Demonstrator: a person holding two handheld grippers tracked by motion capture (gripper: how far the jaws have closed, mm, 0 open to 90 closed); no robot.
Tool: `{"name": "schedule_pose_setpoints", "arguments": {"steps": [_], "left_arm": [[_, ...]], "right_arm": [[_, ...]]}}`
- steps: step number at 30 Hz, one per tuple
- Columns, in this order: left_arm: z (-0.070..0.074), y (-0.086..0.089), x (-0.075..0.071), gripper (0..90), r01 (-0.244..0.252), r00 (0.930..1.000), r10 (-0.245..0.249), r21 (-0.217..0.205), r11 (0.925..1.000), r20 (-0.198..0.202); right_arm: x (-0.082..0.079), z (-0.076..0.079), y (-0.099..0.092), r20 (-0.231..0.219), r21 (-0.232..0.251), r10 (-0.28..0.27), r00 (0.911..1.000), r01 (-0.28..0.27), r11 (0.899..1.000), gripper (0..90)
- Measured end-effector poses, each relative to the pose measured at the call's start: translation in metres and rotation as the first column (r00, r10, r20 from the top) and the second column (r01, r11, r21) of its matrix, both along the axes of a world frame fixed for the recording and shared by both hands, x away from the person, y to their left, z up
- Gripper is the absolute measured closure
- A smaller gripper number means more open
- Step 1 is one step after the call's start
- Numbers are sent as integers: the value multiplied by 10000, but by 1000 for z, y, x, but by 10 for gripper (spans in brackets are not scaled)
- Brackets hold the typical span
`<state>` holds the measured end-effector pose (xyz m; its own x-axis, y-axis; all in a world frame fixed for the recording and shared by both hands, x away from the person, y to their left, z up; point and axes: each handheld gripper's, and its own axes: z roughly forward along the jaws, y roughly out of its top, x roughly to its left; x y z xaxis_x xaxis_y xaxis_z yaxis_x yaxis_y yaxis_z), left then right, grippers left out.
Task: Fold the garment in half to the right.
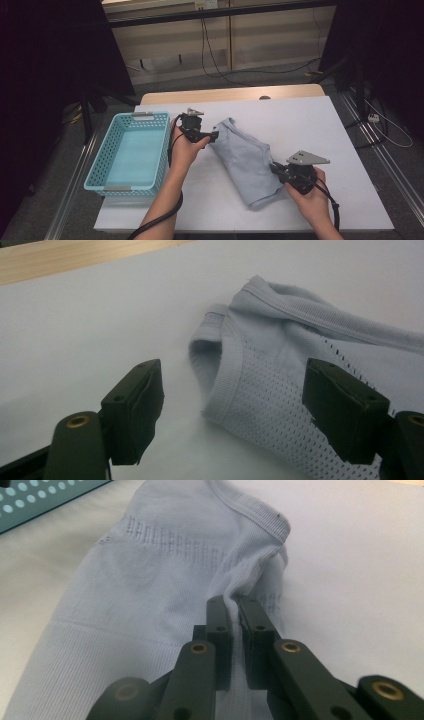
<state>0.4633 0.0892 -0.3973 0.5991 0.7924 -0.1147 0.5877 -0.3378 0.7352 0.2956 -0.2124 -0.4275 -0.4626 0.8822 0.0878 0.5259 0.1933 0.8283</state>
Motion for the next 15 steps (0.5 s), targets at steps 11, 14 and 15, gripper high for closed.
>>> {"name": "schedule_pose_setpoints", "arguments": {"steps": [11,14,15], "left_arm": [[-8,5,4,281,117,9998,-115,129,9998,-146],[-10,4,5,283,116,9997,-114,130,9998,-217],[-10,4,6,279,161,9996,-159,85,9998,-247]], "right_arm": [[21,-15,-7,-395,-174,-294,9988,287,9994,851],[23,-21,-6,-611,-214,-187,9980,174,9996,849],[23,-23,-5,-636,-281,-144,9979,127,9995,847]]}}
